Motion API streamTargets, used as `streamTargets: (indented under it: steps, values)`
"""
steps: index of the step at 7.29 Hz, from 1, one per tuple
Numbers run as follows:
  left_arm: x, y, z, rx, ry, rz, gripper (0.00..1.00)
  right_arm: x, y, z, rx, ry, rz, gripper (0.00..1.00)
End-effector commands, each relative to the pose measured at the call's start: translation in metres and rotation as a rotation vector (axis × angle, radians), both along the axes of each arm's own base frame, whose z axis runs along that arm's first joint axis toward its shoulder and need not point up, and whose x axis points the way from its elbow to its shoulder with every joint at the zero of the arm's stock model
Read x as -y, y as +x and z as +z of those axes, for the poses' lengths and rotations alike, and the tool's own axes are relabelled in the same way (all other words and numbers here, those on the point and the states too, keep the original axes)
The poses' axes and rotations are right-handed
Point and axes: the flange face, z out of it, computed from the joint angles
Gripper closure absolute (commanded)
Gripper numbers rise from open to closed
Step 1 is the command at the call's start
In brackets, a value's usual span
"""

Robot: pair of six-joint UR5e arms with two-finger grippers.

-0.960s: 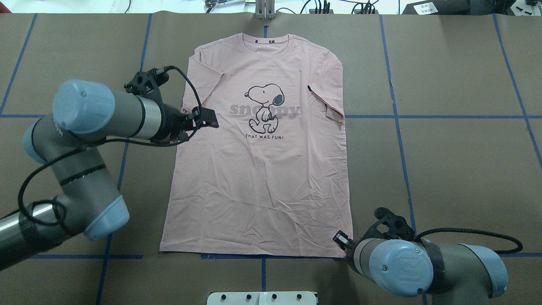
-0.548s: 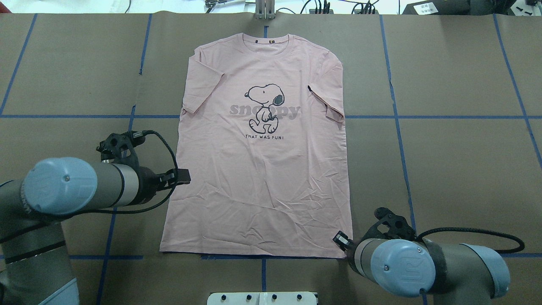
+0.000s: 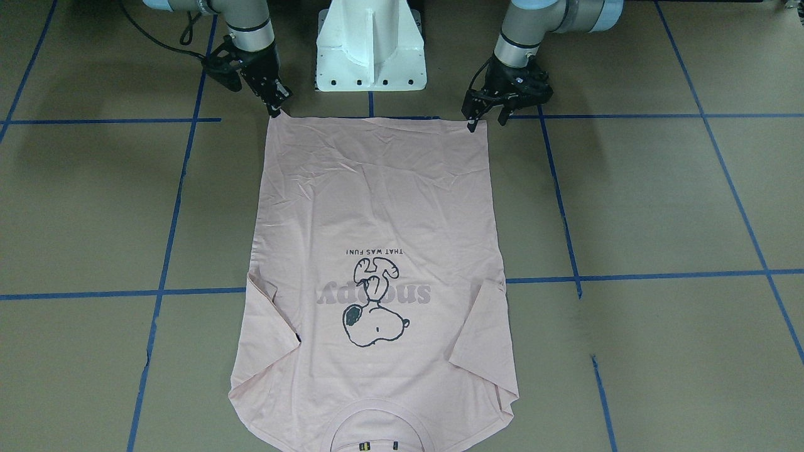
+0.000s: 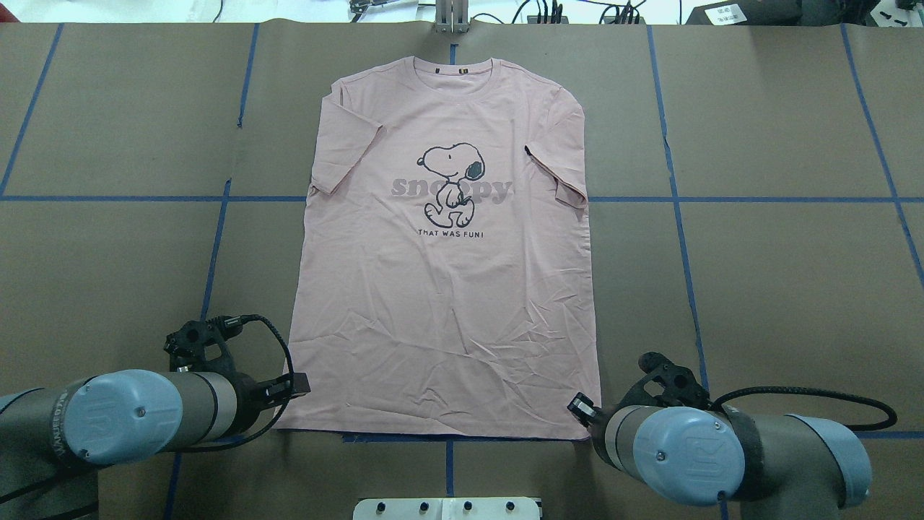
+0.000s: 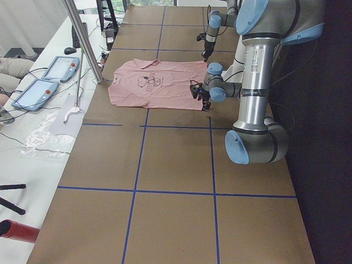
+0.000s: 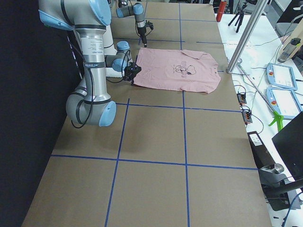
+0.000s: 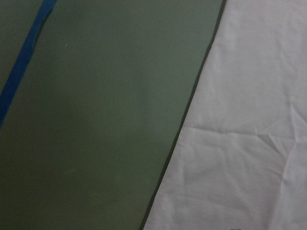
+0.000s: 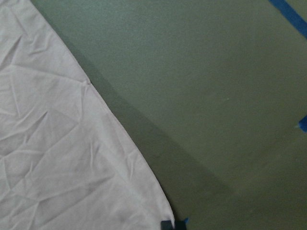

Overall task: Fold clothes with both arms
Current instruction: 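Move the left gripper down to the other hem corner nearest the robot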

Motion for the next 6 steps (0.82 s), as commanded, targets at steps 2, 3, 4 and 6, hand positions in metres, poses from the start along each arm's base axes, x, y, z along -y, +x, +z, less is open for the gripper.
streamTargets:
  steps: [2,3,4,6]
  values:
    - [-0.0090,0.0096,0.0097,0.021,-0.008,0.014,0.26,0.0002,0.0001,-0.0008,0.002,0.000,0.000,1.00]
    - [-0.0131,0.0137,0.0126,0.027,-0.009,0.025,0.30,0.0001,0.0003,-0.0001,0.000,0.000,0.000,1.00]
    - [-0.0144,0.0154,0.0103,0.023,-0.010,0.027,0.33,0.0001,0.0003,0.0000,0.000,0.000,0.000,1.00]
    - [-0.0153,0.0158,0.0103,0.022,-0.010,0.030,0.49,0.0002,0.0001,-0.0008,0.002,0.000,0.000,1.00]
